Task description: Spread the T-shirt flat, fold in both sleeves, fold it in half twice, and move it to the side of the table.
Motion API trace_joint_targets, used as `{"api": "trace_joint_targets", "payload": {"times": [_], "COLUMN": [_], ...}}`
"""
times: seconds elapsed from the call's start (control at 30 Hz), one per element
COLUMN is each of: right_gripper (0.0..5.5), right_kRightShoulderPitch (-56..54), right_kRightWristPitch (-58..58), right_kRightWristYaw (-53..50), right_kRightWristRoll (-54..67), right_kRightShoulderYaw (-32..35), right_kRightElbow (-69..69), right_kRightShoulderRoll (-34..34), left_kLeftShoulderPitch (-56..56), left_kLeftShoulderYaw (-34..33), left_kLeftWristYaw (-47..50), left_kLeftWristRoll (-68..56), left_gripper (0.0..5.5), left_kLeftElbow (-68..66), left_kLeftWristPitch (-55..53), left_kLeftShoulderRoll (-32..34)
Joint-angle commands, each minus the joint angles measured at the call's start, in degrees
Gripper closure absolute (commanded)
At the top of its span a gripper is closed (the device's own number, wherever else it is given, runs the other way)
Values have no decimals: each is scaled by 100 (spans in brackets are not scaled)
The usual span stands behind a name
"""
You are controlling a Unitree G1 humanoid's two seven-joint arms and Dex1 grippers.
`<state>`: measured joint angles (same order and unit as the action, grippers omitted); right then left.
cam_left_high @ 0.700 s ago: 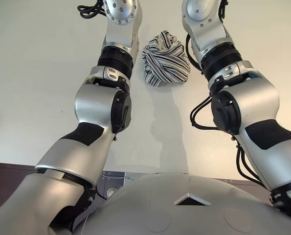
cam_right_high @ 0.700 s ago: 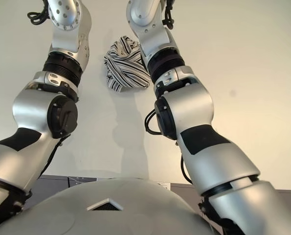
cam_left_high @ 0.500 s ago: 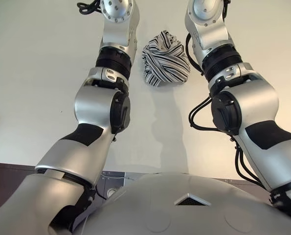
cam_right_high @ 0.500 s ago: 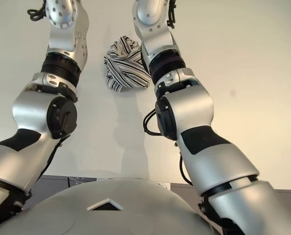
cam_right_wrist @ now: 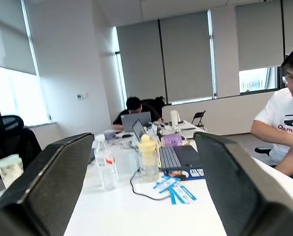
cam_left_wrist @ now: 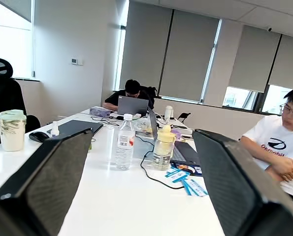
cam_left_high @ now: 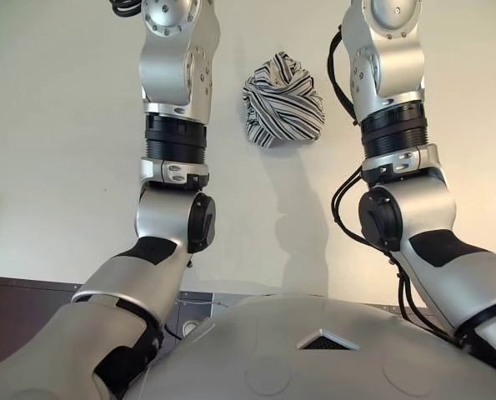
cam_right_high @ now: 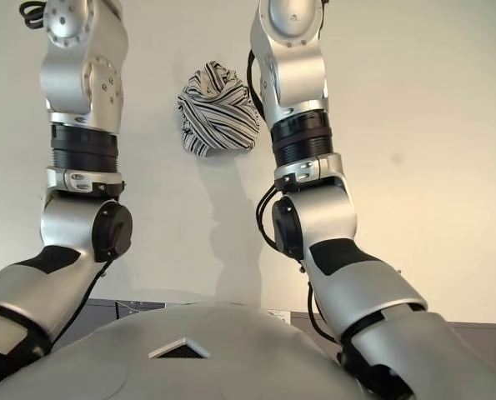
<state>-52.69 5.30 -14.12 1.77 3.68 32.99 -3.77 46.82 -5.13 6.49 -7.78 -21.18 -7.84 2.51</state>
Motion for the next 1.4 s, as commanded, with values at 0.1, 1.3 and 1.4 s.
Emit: {"api": "trace_joint_targets", "payload": {"times": [0.1,1.3,1.4], "right_gripper": [176,176,176], "right_kRightShoulderPitch": [1048,5354,3838], "right_kRightWristPitch": [-135,-3588,-3706], "right_kRightWristYaw": [168,6494,5750], "right_kRightWristRoll": [-467,886,818], "right_kRightShoulderYaw": [-469,-1133,-1341], "right_kRightElbow": [-1016,-6075,-5030], "right_kRightShoulderRoll": [-6,4728,3576], "left_kLeftShoulderPitch": [-693,-7318,-6590], "left_kLeftShoulderYaw": [217,1974,1192], "left_kLeftWristYaw": [226,-3782,-4090], "left_kLeftWristRoll": [403,104,-1072], "left_gripper": [175,175,175], "left_kLeftElbow": [584,4499,5451], "left_kLeftWristPitch": [-816,-2655,-2679], "left_kLeftShoulderRoll": [-11,3121,2908]}}
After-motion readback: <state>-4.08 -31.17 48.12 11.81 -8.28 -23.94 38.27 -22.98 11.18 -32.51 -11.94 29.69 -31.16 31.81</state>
